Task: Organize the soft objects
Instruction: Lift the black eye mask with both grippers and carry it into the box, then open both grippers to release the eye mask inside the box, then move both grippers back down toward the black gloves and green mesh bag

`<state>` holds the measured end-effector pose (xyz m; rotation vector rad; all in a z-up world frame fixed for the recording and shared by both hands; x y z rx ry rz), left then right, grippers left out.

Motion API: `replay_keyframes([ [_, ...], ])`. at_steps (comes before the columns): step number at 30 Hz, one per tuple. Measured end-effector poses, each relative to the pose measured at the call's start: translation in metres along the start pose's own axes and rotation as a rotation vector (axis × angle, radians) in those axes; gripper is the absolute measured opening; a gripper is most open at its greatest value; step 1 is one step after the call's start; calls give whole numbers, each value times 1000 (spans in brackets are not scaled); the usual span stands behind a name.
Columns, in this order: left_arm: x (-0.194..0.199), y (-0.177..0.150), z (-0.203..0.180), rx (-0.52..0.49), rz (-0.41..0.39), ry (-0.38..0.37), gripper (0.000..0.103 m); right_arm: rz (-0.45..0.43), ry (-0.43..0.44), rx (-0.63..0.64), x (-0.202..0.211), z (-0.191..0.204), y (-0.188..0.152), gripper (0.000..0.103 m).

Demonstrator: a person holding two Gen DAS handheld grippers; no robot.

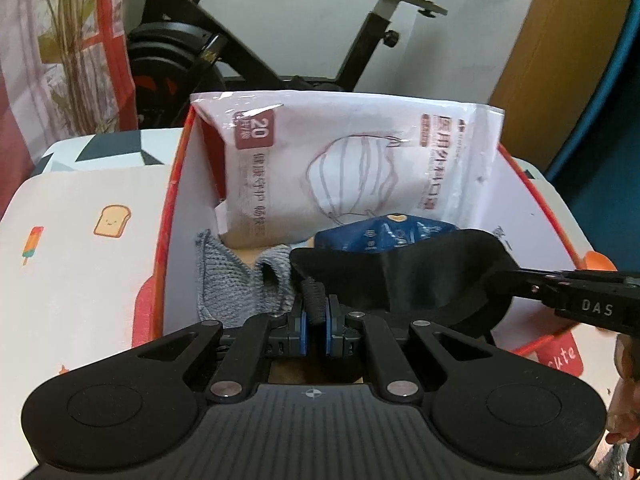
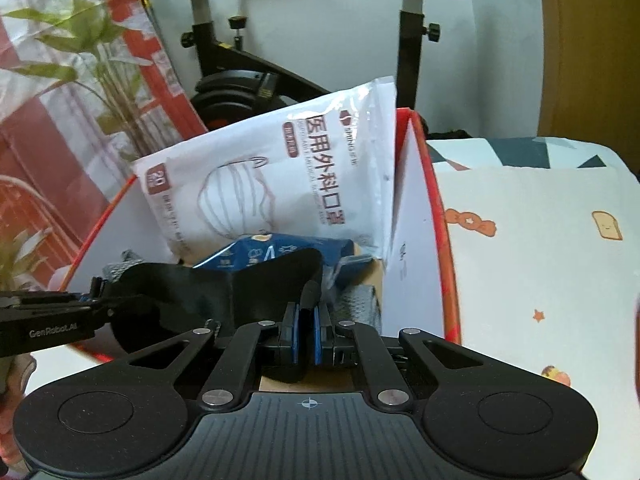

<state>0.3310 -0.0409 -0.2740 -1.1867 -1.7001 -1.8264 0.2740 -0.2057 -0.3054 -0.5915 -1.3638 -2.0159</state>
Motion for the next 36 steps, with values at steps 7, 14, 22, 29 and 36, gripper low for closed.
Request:
replay_keyframes([
  [7, 2, 5, 3, -38, -38, 34, 22, 10, -41, 36, 2, 1, 2, 9],
  [14, 20, 12, -11, -124, -112, 11, 59, -14, -58, 77, 15, 4, 2, 20],
  [22, 62, 14, -18, -134, -252, 28, 79, -153, -33, 176, 57, 16, -8, 50],
  [29, 93, -14, -18, -99, -319, 53, 101, -223, -13, 206, 85, 27, -39, 85],
  [36, 106, -64, -16, -52, -315, 103, 103, -245, 19, 137, 99, 19, -82, 101],
])
Point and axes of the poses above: each gripper's, at about its wrist camera, not at the fingertips, and x roughly against the way its jaws point, z to its left, y to its top, the point moved 5 cm from there along -x, roughly the way its jaws point, and after that the axes turned 3 degrees about y, right-handed, at the moved point
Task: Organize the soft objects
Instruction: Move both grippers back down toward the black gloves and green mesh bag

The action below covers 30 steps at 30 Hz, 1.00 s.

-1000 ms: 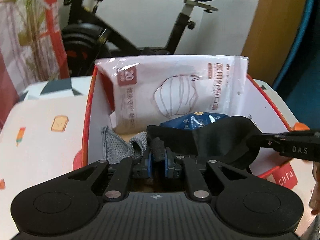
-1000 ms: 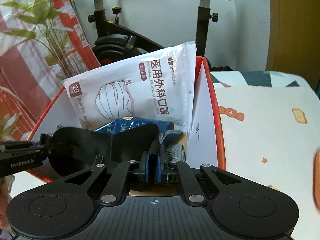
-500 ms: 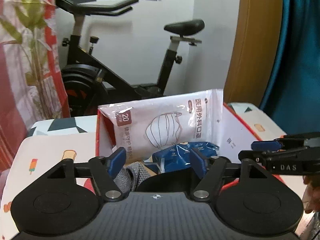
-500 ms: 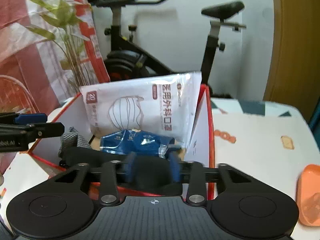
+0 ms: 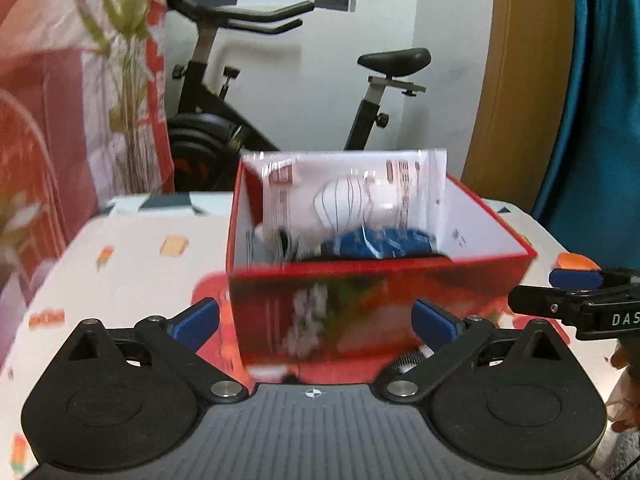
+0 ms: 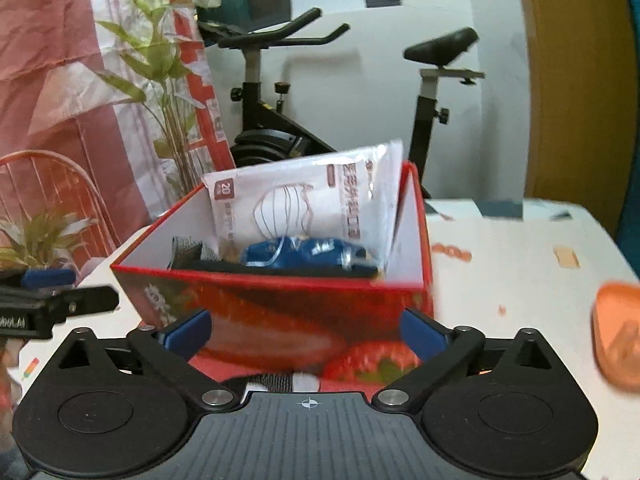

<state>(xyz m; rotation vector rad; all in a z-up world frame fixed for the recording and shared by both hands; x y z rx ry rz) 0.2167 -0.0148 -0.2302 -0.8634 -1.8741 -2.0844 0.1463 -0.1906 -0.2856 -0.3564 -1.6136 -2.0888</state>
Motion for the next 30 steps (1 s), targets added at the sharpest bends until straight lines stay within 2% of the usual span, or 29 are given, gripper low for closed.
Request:
replay_keyframes([
  [4, 12, -27, -1, 39, 18, -5, 103, 25, -23, -27, 2, -5, -31, 102],
  [10, 23, -59, -4, 53, 43, 7, 103, 60, -61, 45, 10, -4, -68, 103],
  [17, 30, -79, 4, 153, 96, -1, 103, 93, -70, 62, 19, -4, -89, 103],
  [26, 23, -96, 5, 175, 135, -4, 103, 153, -54, 20, 20, -11, -104, 99],
  [28, 20, -97, 3, 168, 139, -7, 103, 186, -49, -4, 15, -16, -109, 93],
  [30, 17, -100, 3, 169, 151, -8, 103, 209, -45, -9, 13, -17, -112, 81],
])
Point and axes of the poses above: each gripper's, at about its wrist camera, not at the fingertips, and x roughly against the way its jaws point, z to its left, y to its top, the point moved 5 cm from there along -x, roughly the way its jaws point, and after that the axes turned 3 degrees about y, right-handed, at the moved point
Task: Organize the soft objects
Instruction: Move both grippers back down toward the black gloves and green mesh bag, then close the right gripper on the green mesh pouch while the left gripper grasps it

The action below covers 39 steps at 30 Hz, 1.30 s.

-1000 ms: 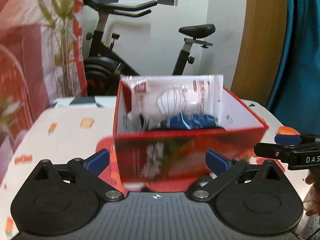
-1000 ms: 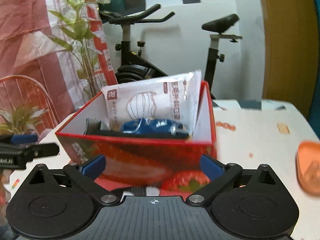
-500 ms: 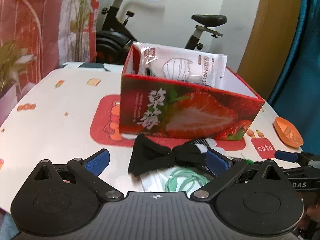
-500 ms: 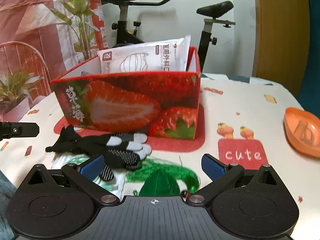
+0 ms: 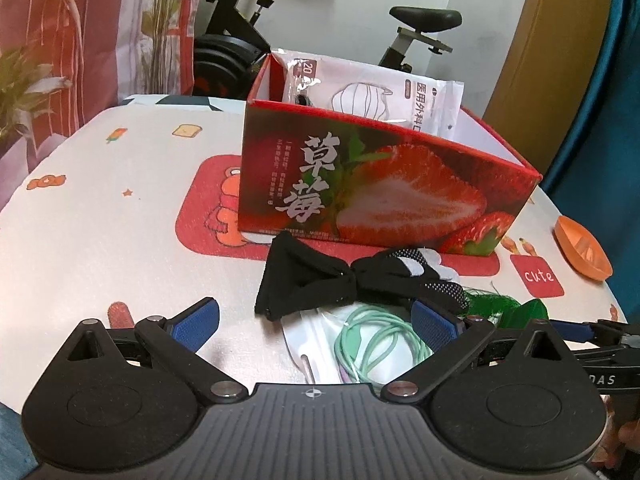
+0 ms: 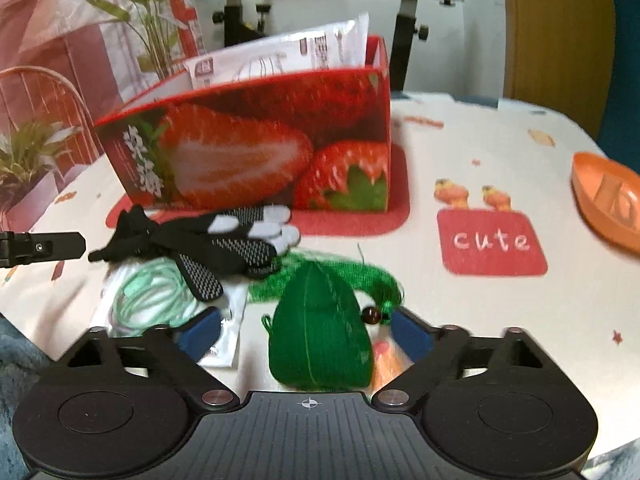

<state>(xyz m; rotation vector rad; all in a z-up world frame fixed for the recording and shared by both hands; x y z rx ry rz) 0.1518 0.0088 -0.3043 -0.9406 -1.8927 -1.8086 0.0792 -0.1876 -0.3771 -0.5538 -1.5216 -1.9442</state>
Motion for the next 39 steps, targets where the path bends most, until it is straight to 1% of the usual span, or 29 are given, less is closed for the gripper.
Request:
replay_keyframes([
  [2, -3, -2, 0, 0, 11, -1, 103, 12, -9, 10, 0, 1, -1, 81],
  [5, -2, -3, -1, -8, 8, -2, 103, 45, -23, 5, -4, 0, -4, 80],
  [7, -1, -3, -1, -10, 9, -2, 103, 66, -22, -17, -7, -5, -7, 71],
  [9, -2, -4, 0, -7, 16, 7, 103, 73, -15, -35, -10, -8, -8, 53],
  [14, -5, -4, 3, 9, 29, 18, 103, 55, 22, -32, -12, -6, -6, 50],
  [17, -6, -6, 1, 2, 27, 14, 103, 38, 63, -28, -17, -2, -2, 49],
  [22, -11, -9, 0, -12, 36, 11, 103, 3, 82, -41, -22, -3, 10, 49],
  [25, -9, -8, 1, -7, 17, 12, 102, -6, 95, -25, -27, 1, 15, 49],
  [26, -8, -8, 1, -3, 13, 11, 101, -9, 101, -15, -28, 4, 16, 49],
  [29, -9, -8, 4, 11, 7, 13, 91, -31, 132, 17, -30, 16, 22, 49],
  [33, -13, -7, 9, 30, 12, 14, 87, -68, 164, 88, -33, 35, 33, 49],
  [36, -15, -8, 15, 58, 12, 28, 83, -74, 202, 132, -39, 50, 41, 49],
  [39, -17, -7, 22, 91, 12, 40, 81, -74, 236, 180, -47, 66, 45, 49],
])
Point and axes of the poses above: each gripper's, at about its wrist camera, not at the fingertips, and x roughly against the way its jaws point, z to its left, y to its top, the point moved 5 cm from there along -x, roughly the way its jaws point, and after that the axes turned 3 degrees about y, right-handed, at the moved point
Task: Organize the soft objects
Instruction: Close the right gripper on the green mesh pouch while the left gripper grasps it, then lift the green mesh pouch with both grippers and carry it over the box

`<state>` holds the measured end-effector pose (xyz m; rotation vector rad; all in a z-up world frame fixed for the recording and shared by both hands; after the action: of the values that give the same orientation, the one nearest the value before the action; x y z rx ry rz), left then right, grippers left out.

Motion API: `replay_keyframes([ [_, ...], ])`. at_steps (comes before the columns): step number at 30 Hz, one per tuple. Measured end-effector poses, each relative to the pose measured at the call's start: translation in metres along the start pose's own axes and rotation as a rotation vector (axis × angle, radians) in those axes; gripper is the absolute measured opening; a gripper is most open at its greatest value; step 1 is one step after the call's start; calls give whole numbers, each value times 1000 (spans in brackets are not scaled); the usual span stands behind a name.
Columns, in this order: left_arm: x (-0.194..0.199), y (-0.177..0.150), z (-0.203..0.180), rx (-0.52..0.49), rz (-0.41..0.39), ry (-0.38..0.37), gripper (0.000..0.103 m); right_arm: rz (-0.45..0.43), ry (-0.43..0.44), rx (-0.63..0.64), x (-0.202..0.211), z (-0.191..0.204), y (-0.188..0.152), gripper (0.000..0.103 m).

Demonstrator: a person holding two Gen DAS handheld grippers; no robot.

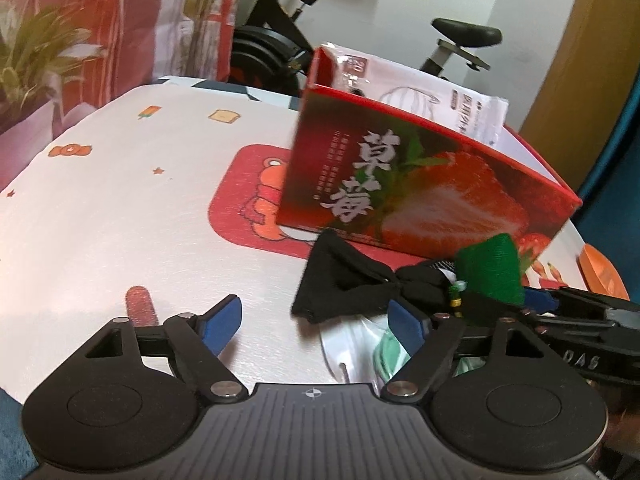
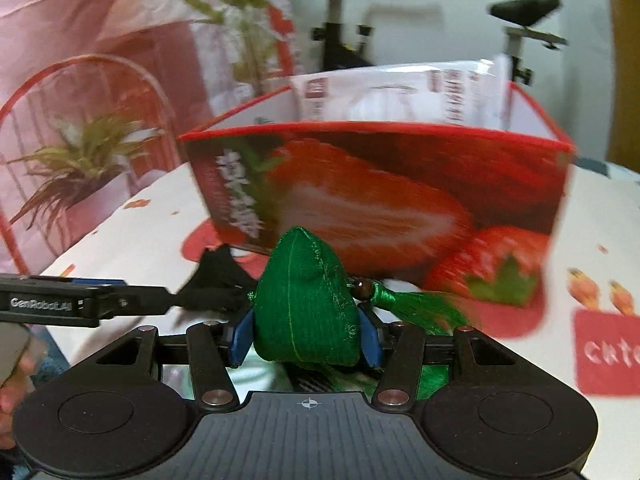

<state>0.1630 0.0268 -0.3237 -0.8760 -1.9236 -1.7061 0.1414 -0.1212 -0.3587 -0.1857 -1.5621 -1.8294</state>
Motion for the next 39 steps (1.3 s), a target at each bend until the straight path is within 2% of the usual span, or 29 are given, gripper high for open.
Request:
replay_keyframes([
  [2, -1, 1, 4, 18, -3, 6, 79, 3, 30, 40, -9, 10, 3, 49],
  [5, -1, 3, 9, 36, -13, 7, 70, 24, 68, 92, -21, 24, 2, 51],
  [8, 0, 4, 5, 6, -20, -2, 68, 39, 81, 118, -25, 28, -4, 53],
  [10, 0, 5, 3, 2, -21, -22, 66, 42, 94, 104, -22, 25, -7, 54],
  [12, 0, 6, 1, 19, -18, -47, 62, 39, 101, 96, -17, 22, -9, 62],
  [14, 0, 9, -1, 39, -11, -87, 60, 30, 105, 93, -10, 20, -10, 65],
  [17, 0, 12, -11, 30, -3, -144, 57, 20, 111, 81, -3, 18, -13, 66],
  [22, -5, 14, -32, 6, 32, -232, 55, -34, 123, 69, 8, 12, -10, 62],
  [25, -14, 14, -40, 11, 65, -260, 53, -33, 135, 68, 4, 11, -9, 59],
  [27, -20, 13, -42, 15, 79, -270, 51, -27, 149, 79, 1, 14, -11, 52],
  [29, -24, 12, -43, 32, 86, -287, 49, -27, 146, 85, 1, 16, -12, 49],
  [30, -26, 11, -43, 46, 88, -298, 45, -27, 145, 82, 1, 16, -12, 45],
  [33, -28, 11, -42, 52, 90, -298, 44, -32, 146, 56, 2, 13, -9, 42],
  [35, -28, 12, -42, 55, 90, -305, 37, -40, 144, 65, 4, 15, -8, 38],
  [39, -22, 18, -48, 5, 77, -308, 37, -71, 131, 104, 13, 21, 1, 38],
])
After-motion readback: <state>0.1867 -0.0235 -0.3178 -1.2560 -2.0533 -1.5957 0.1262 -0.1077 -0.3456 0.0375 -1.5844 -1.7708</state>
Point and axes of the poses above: each gripper's, at about its wrist camera, not at the fingertips, and x roughly against the way its jaws point, z to its left, y to its top, the point moved 5 cm from there along -x, roughly the way its jaws point, and after that the axes turned 3 degrees about y, right-handed, at the moved point
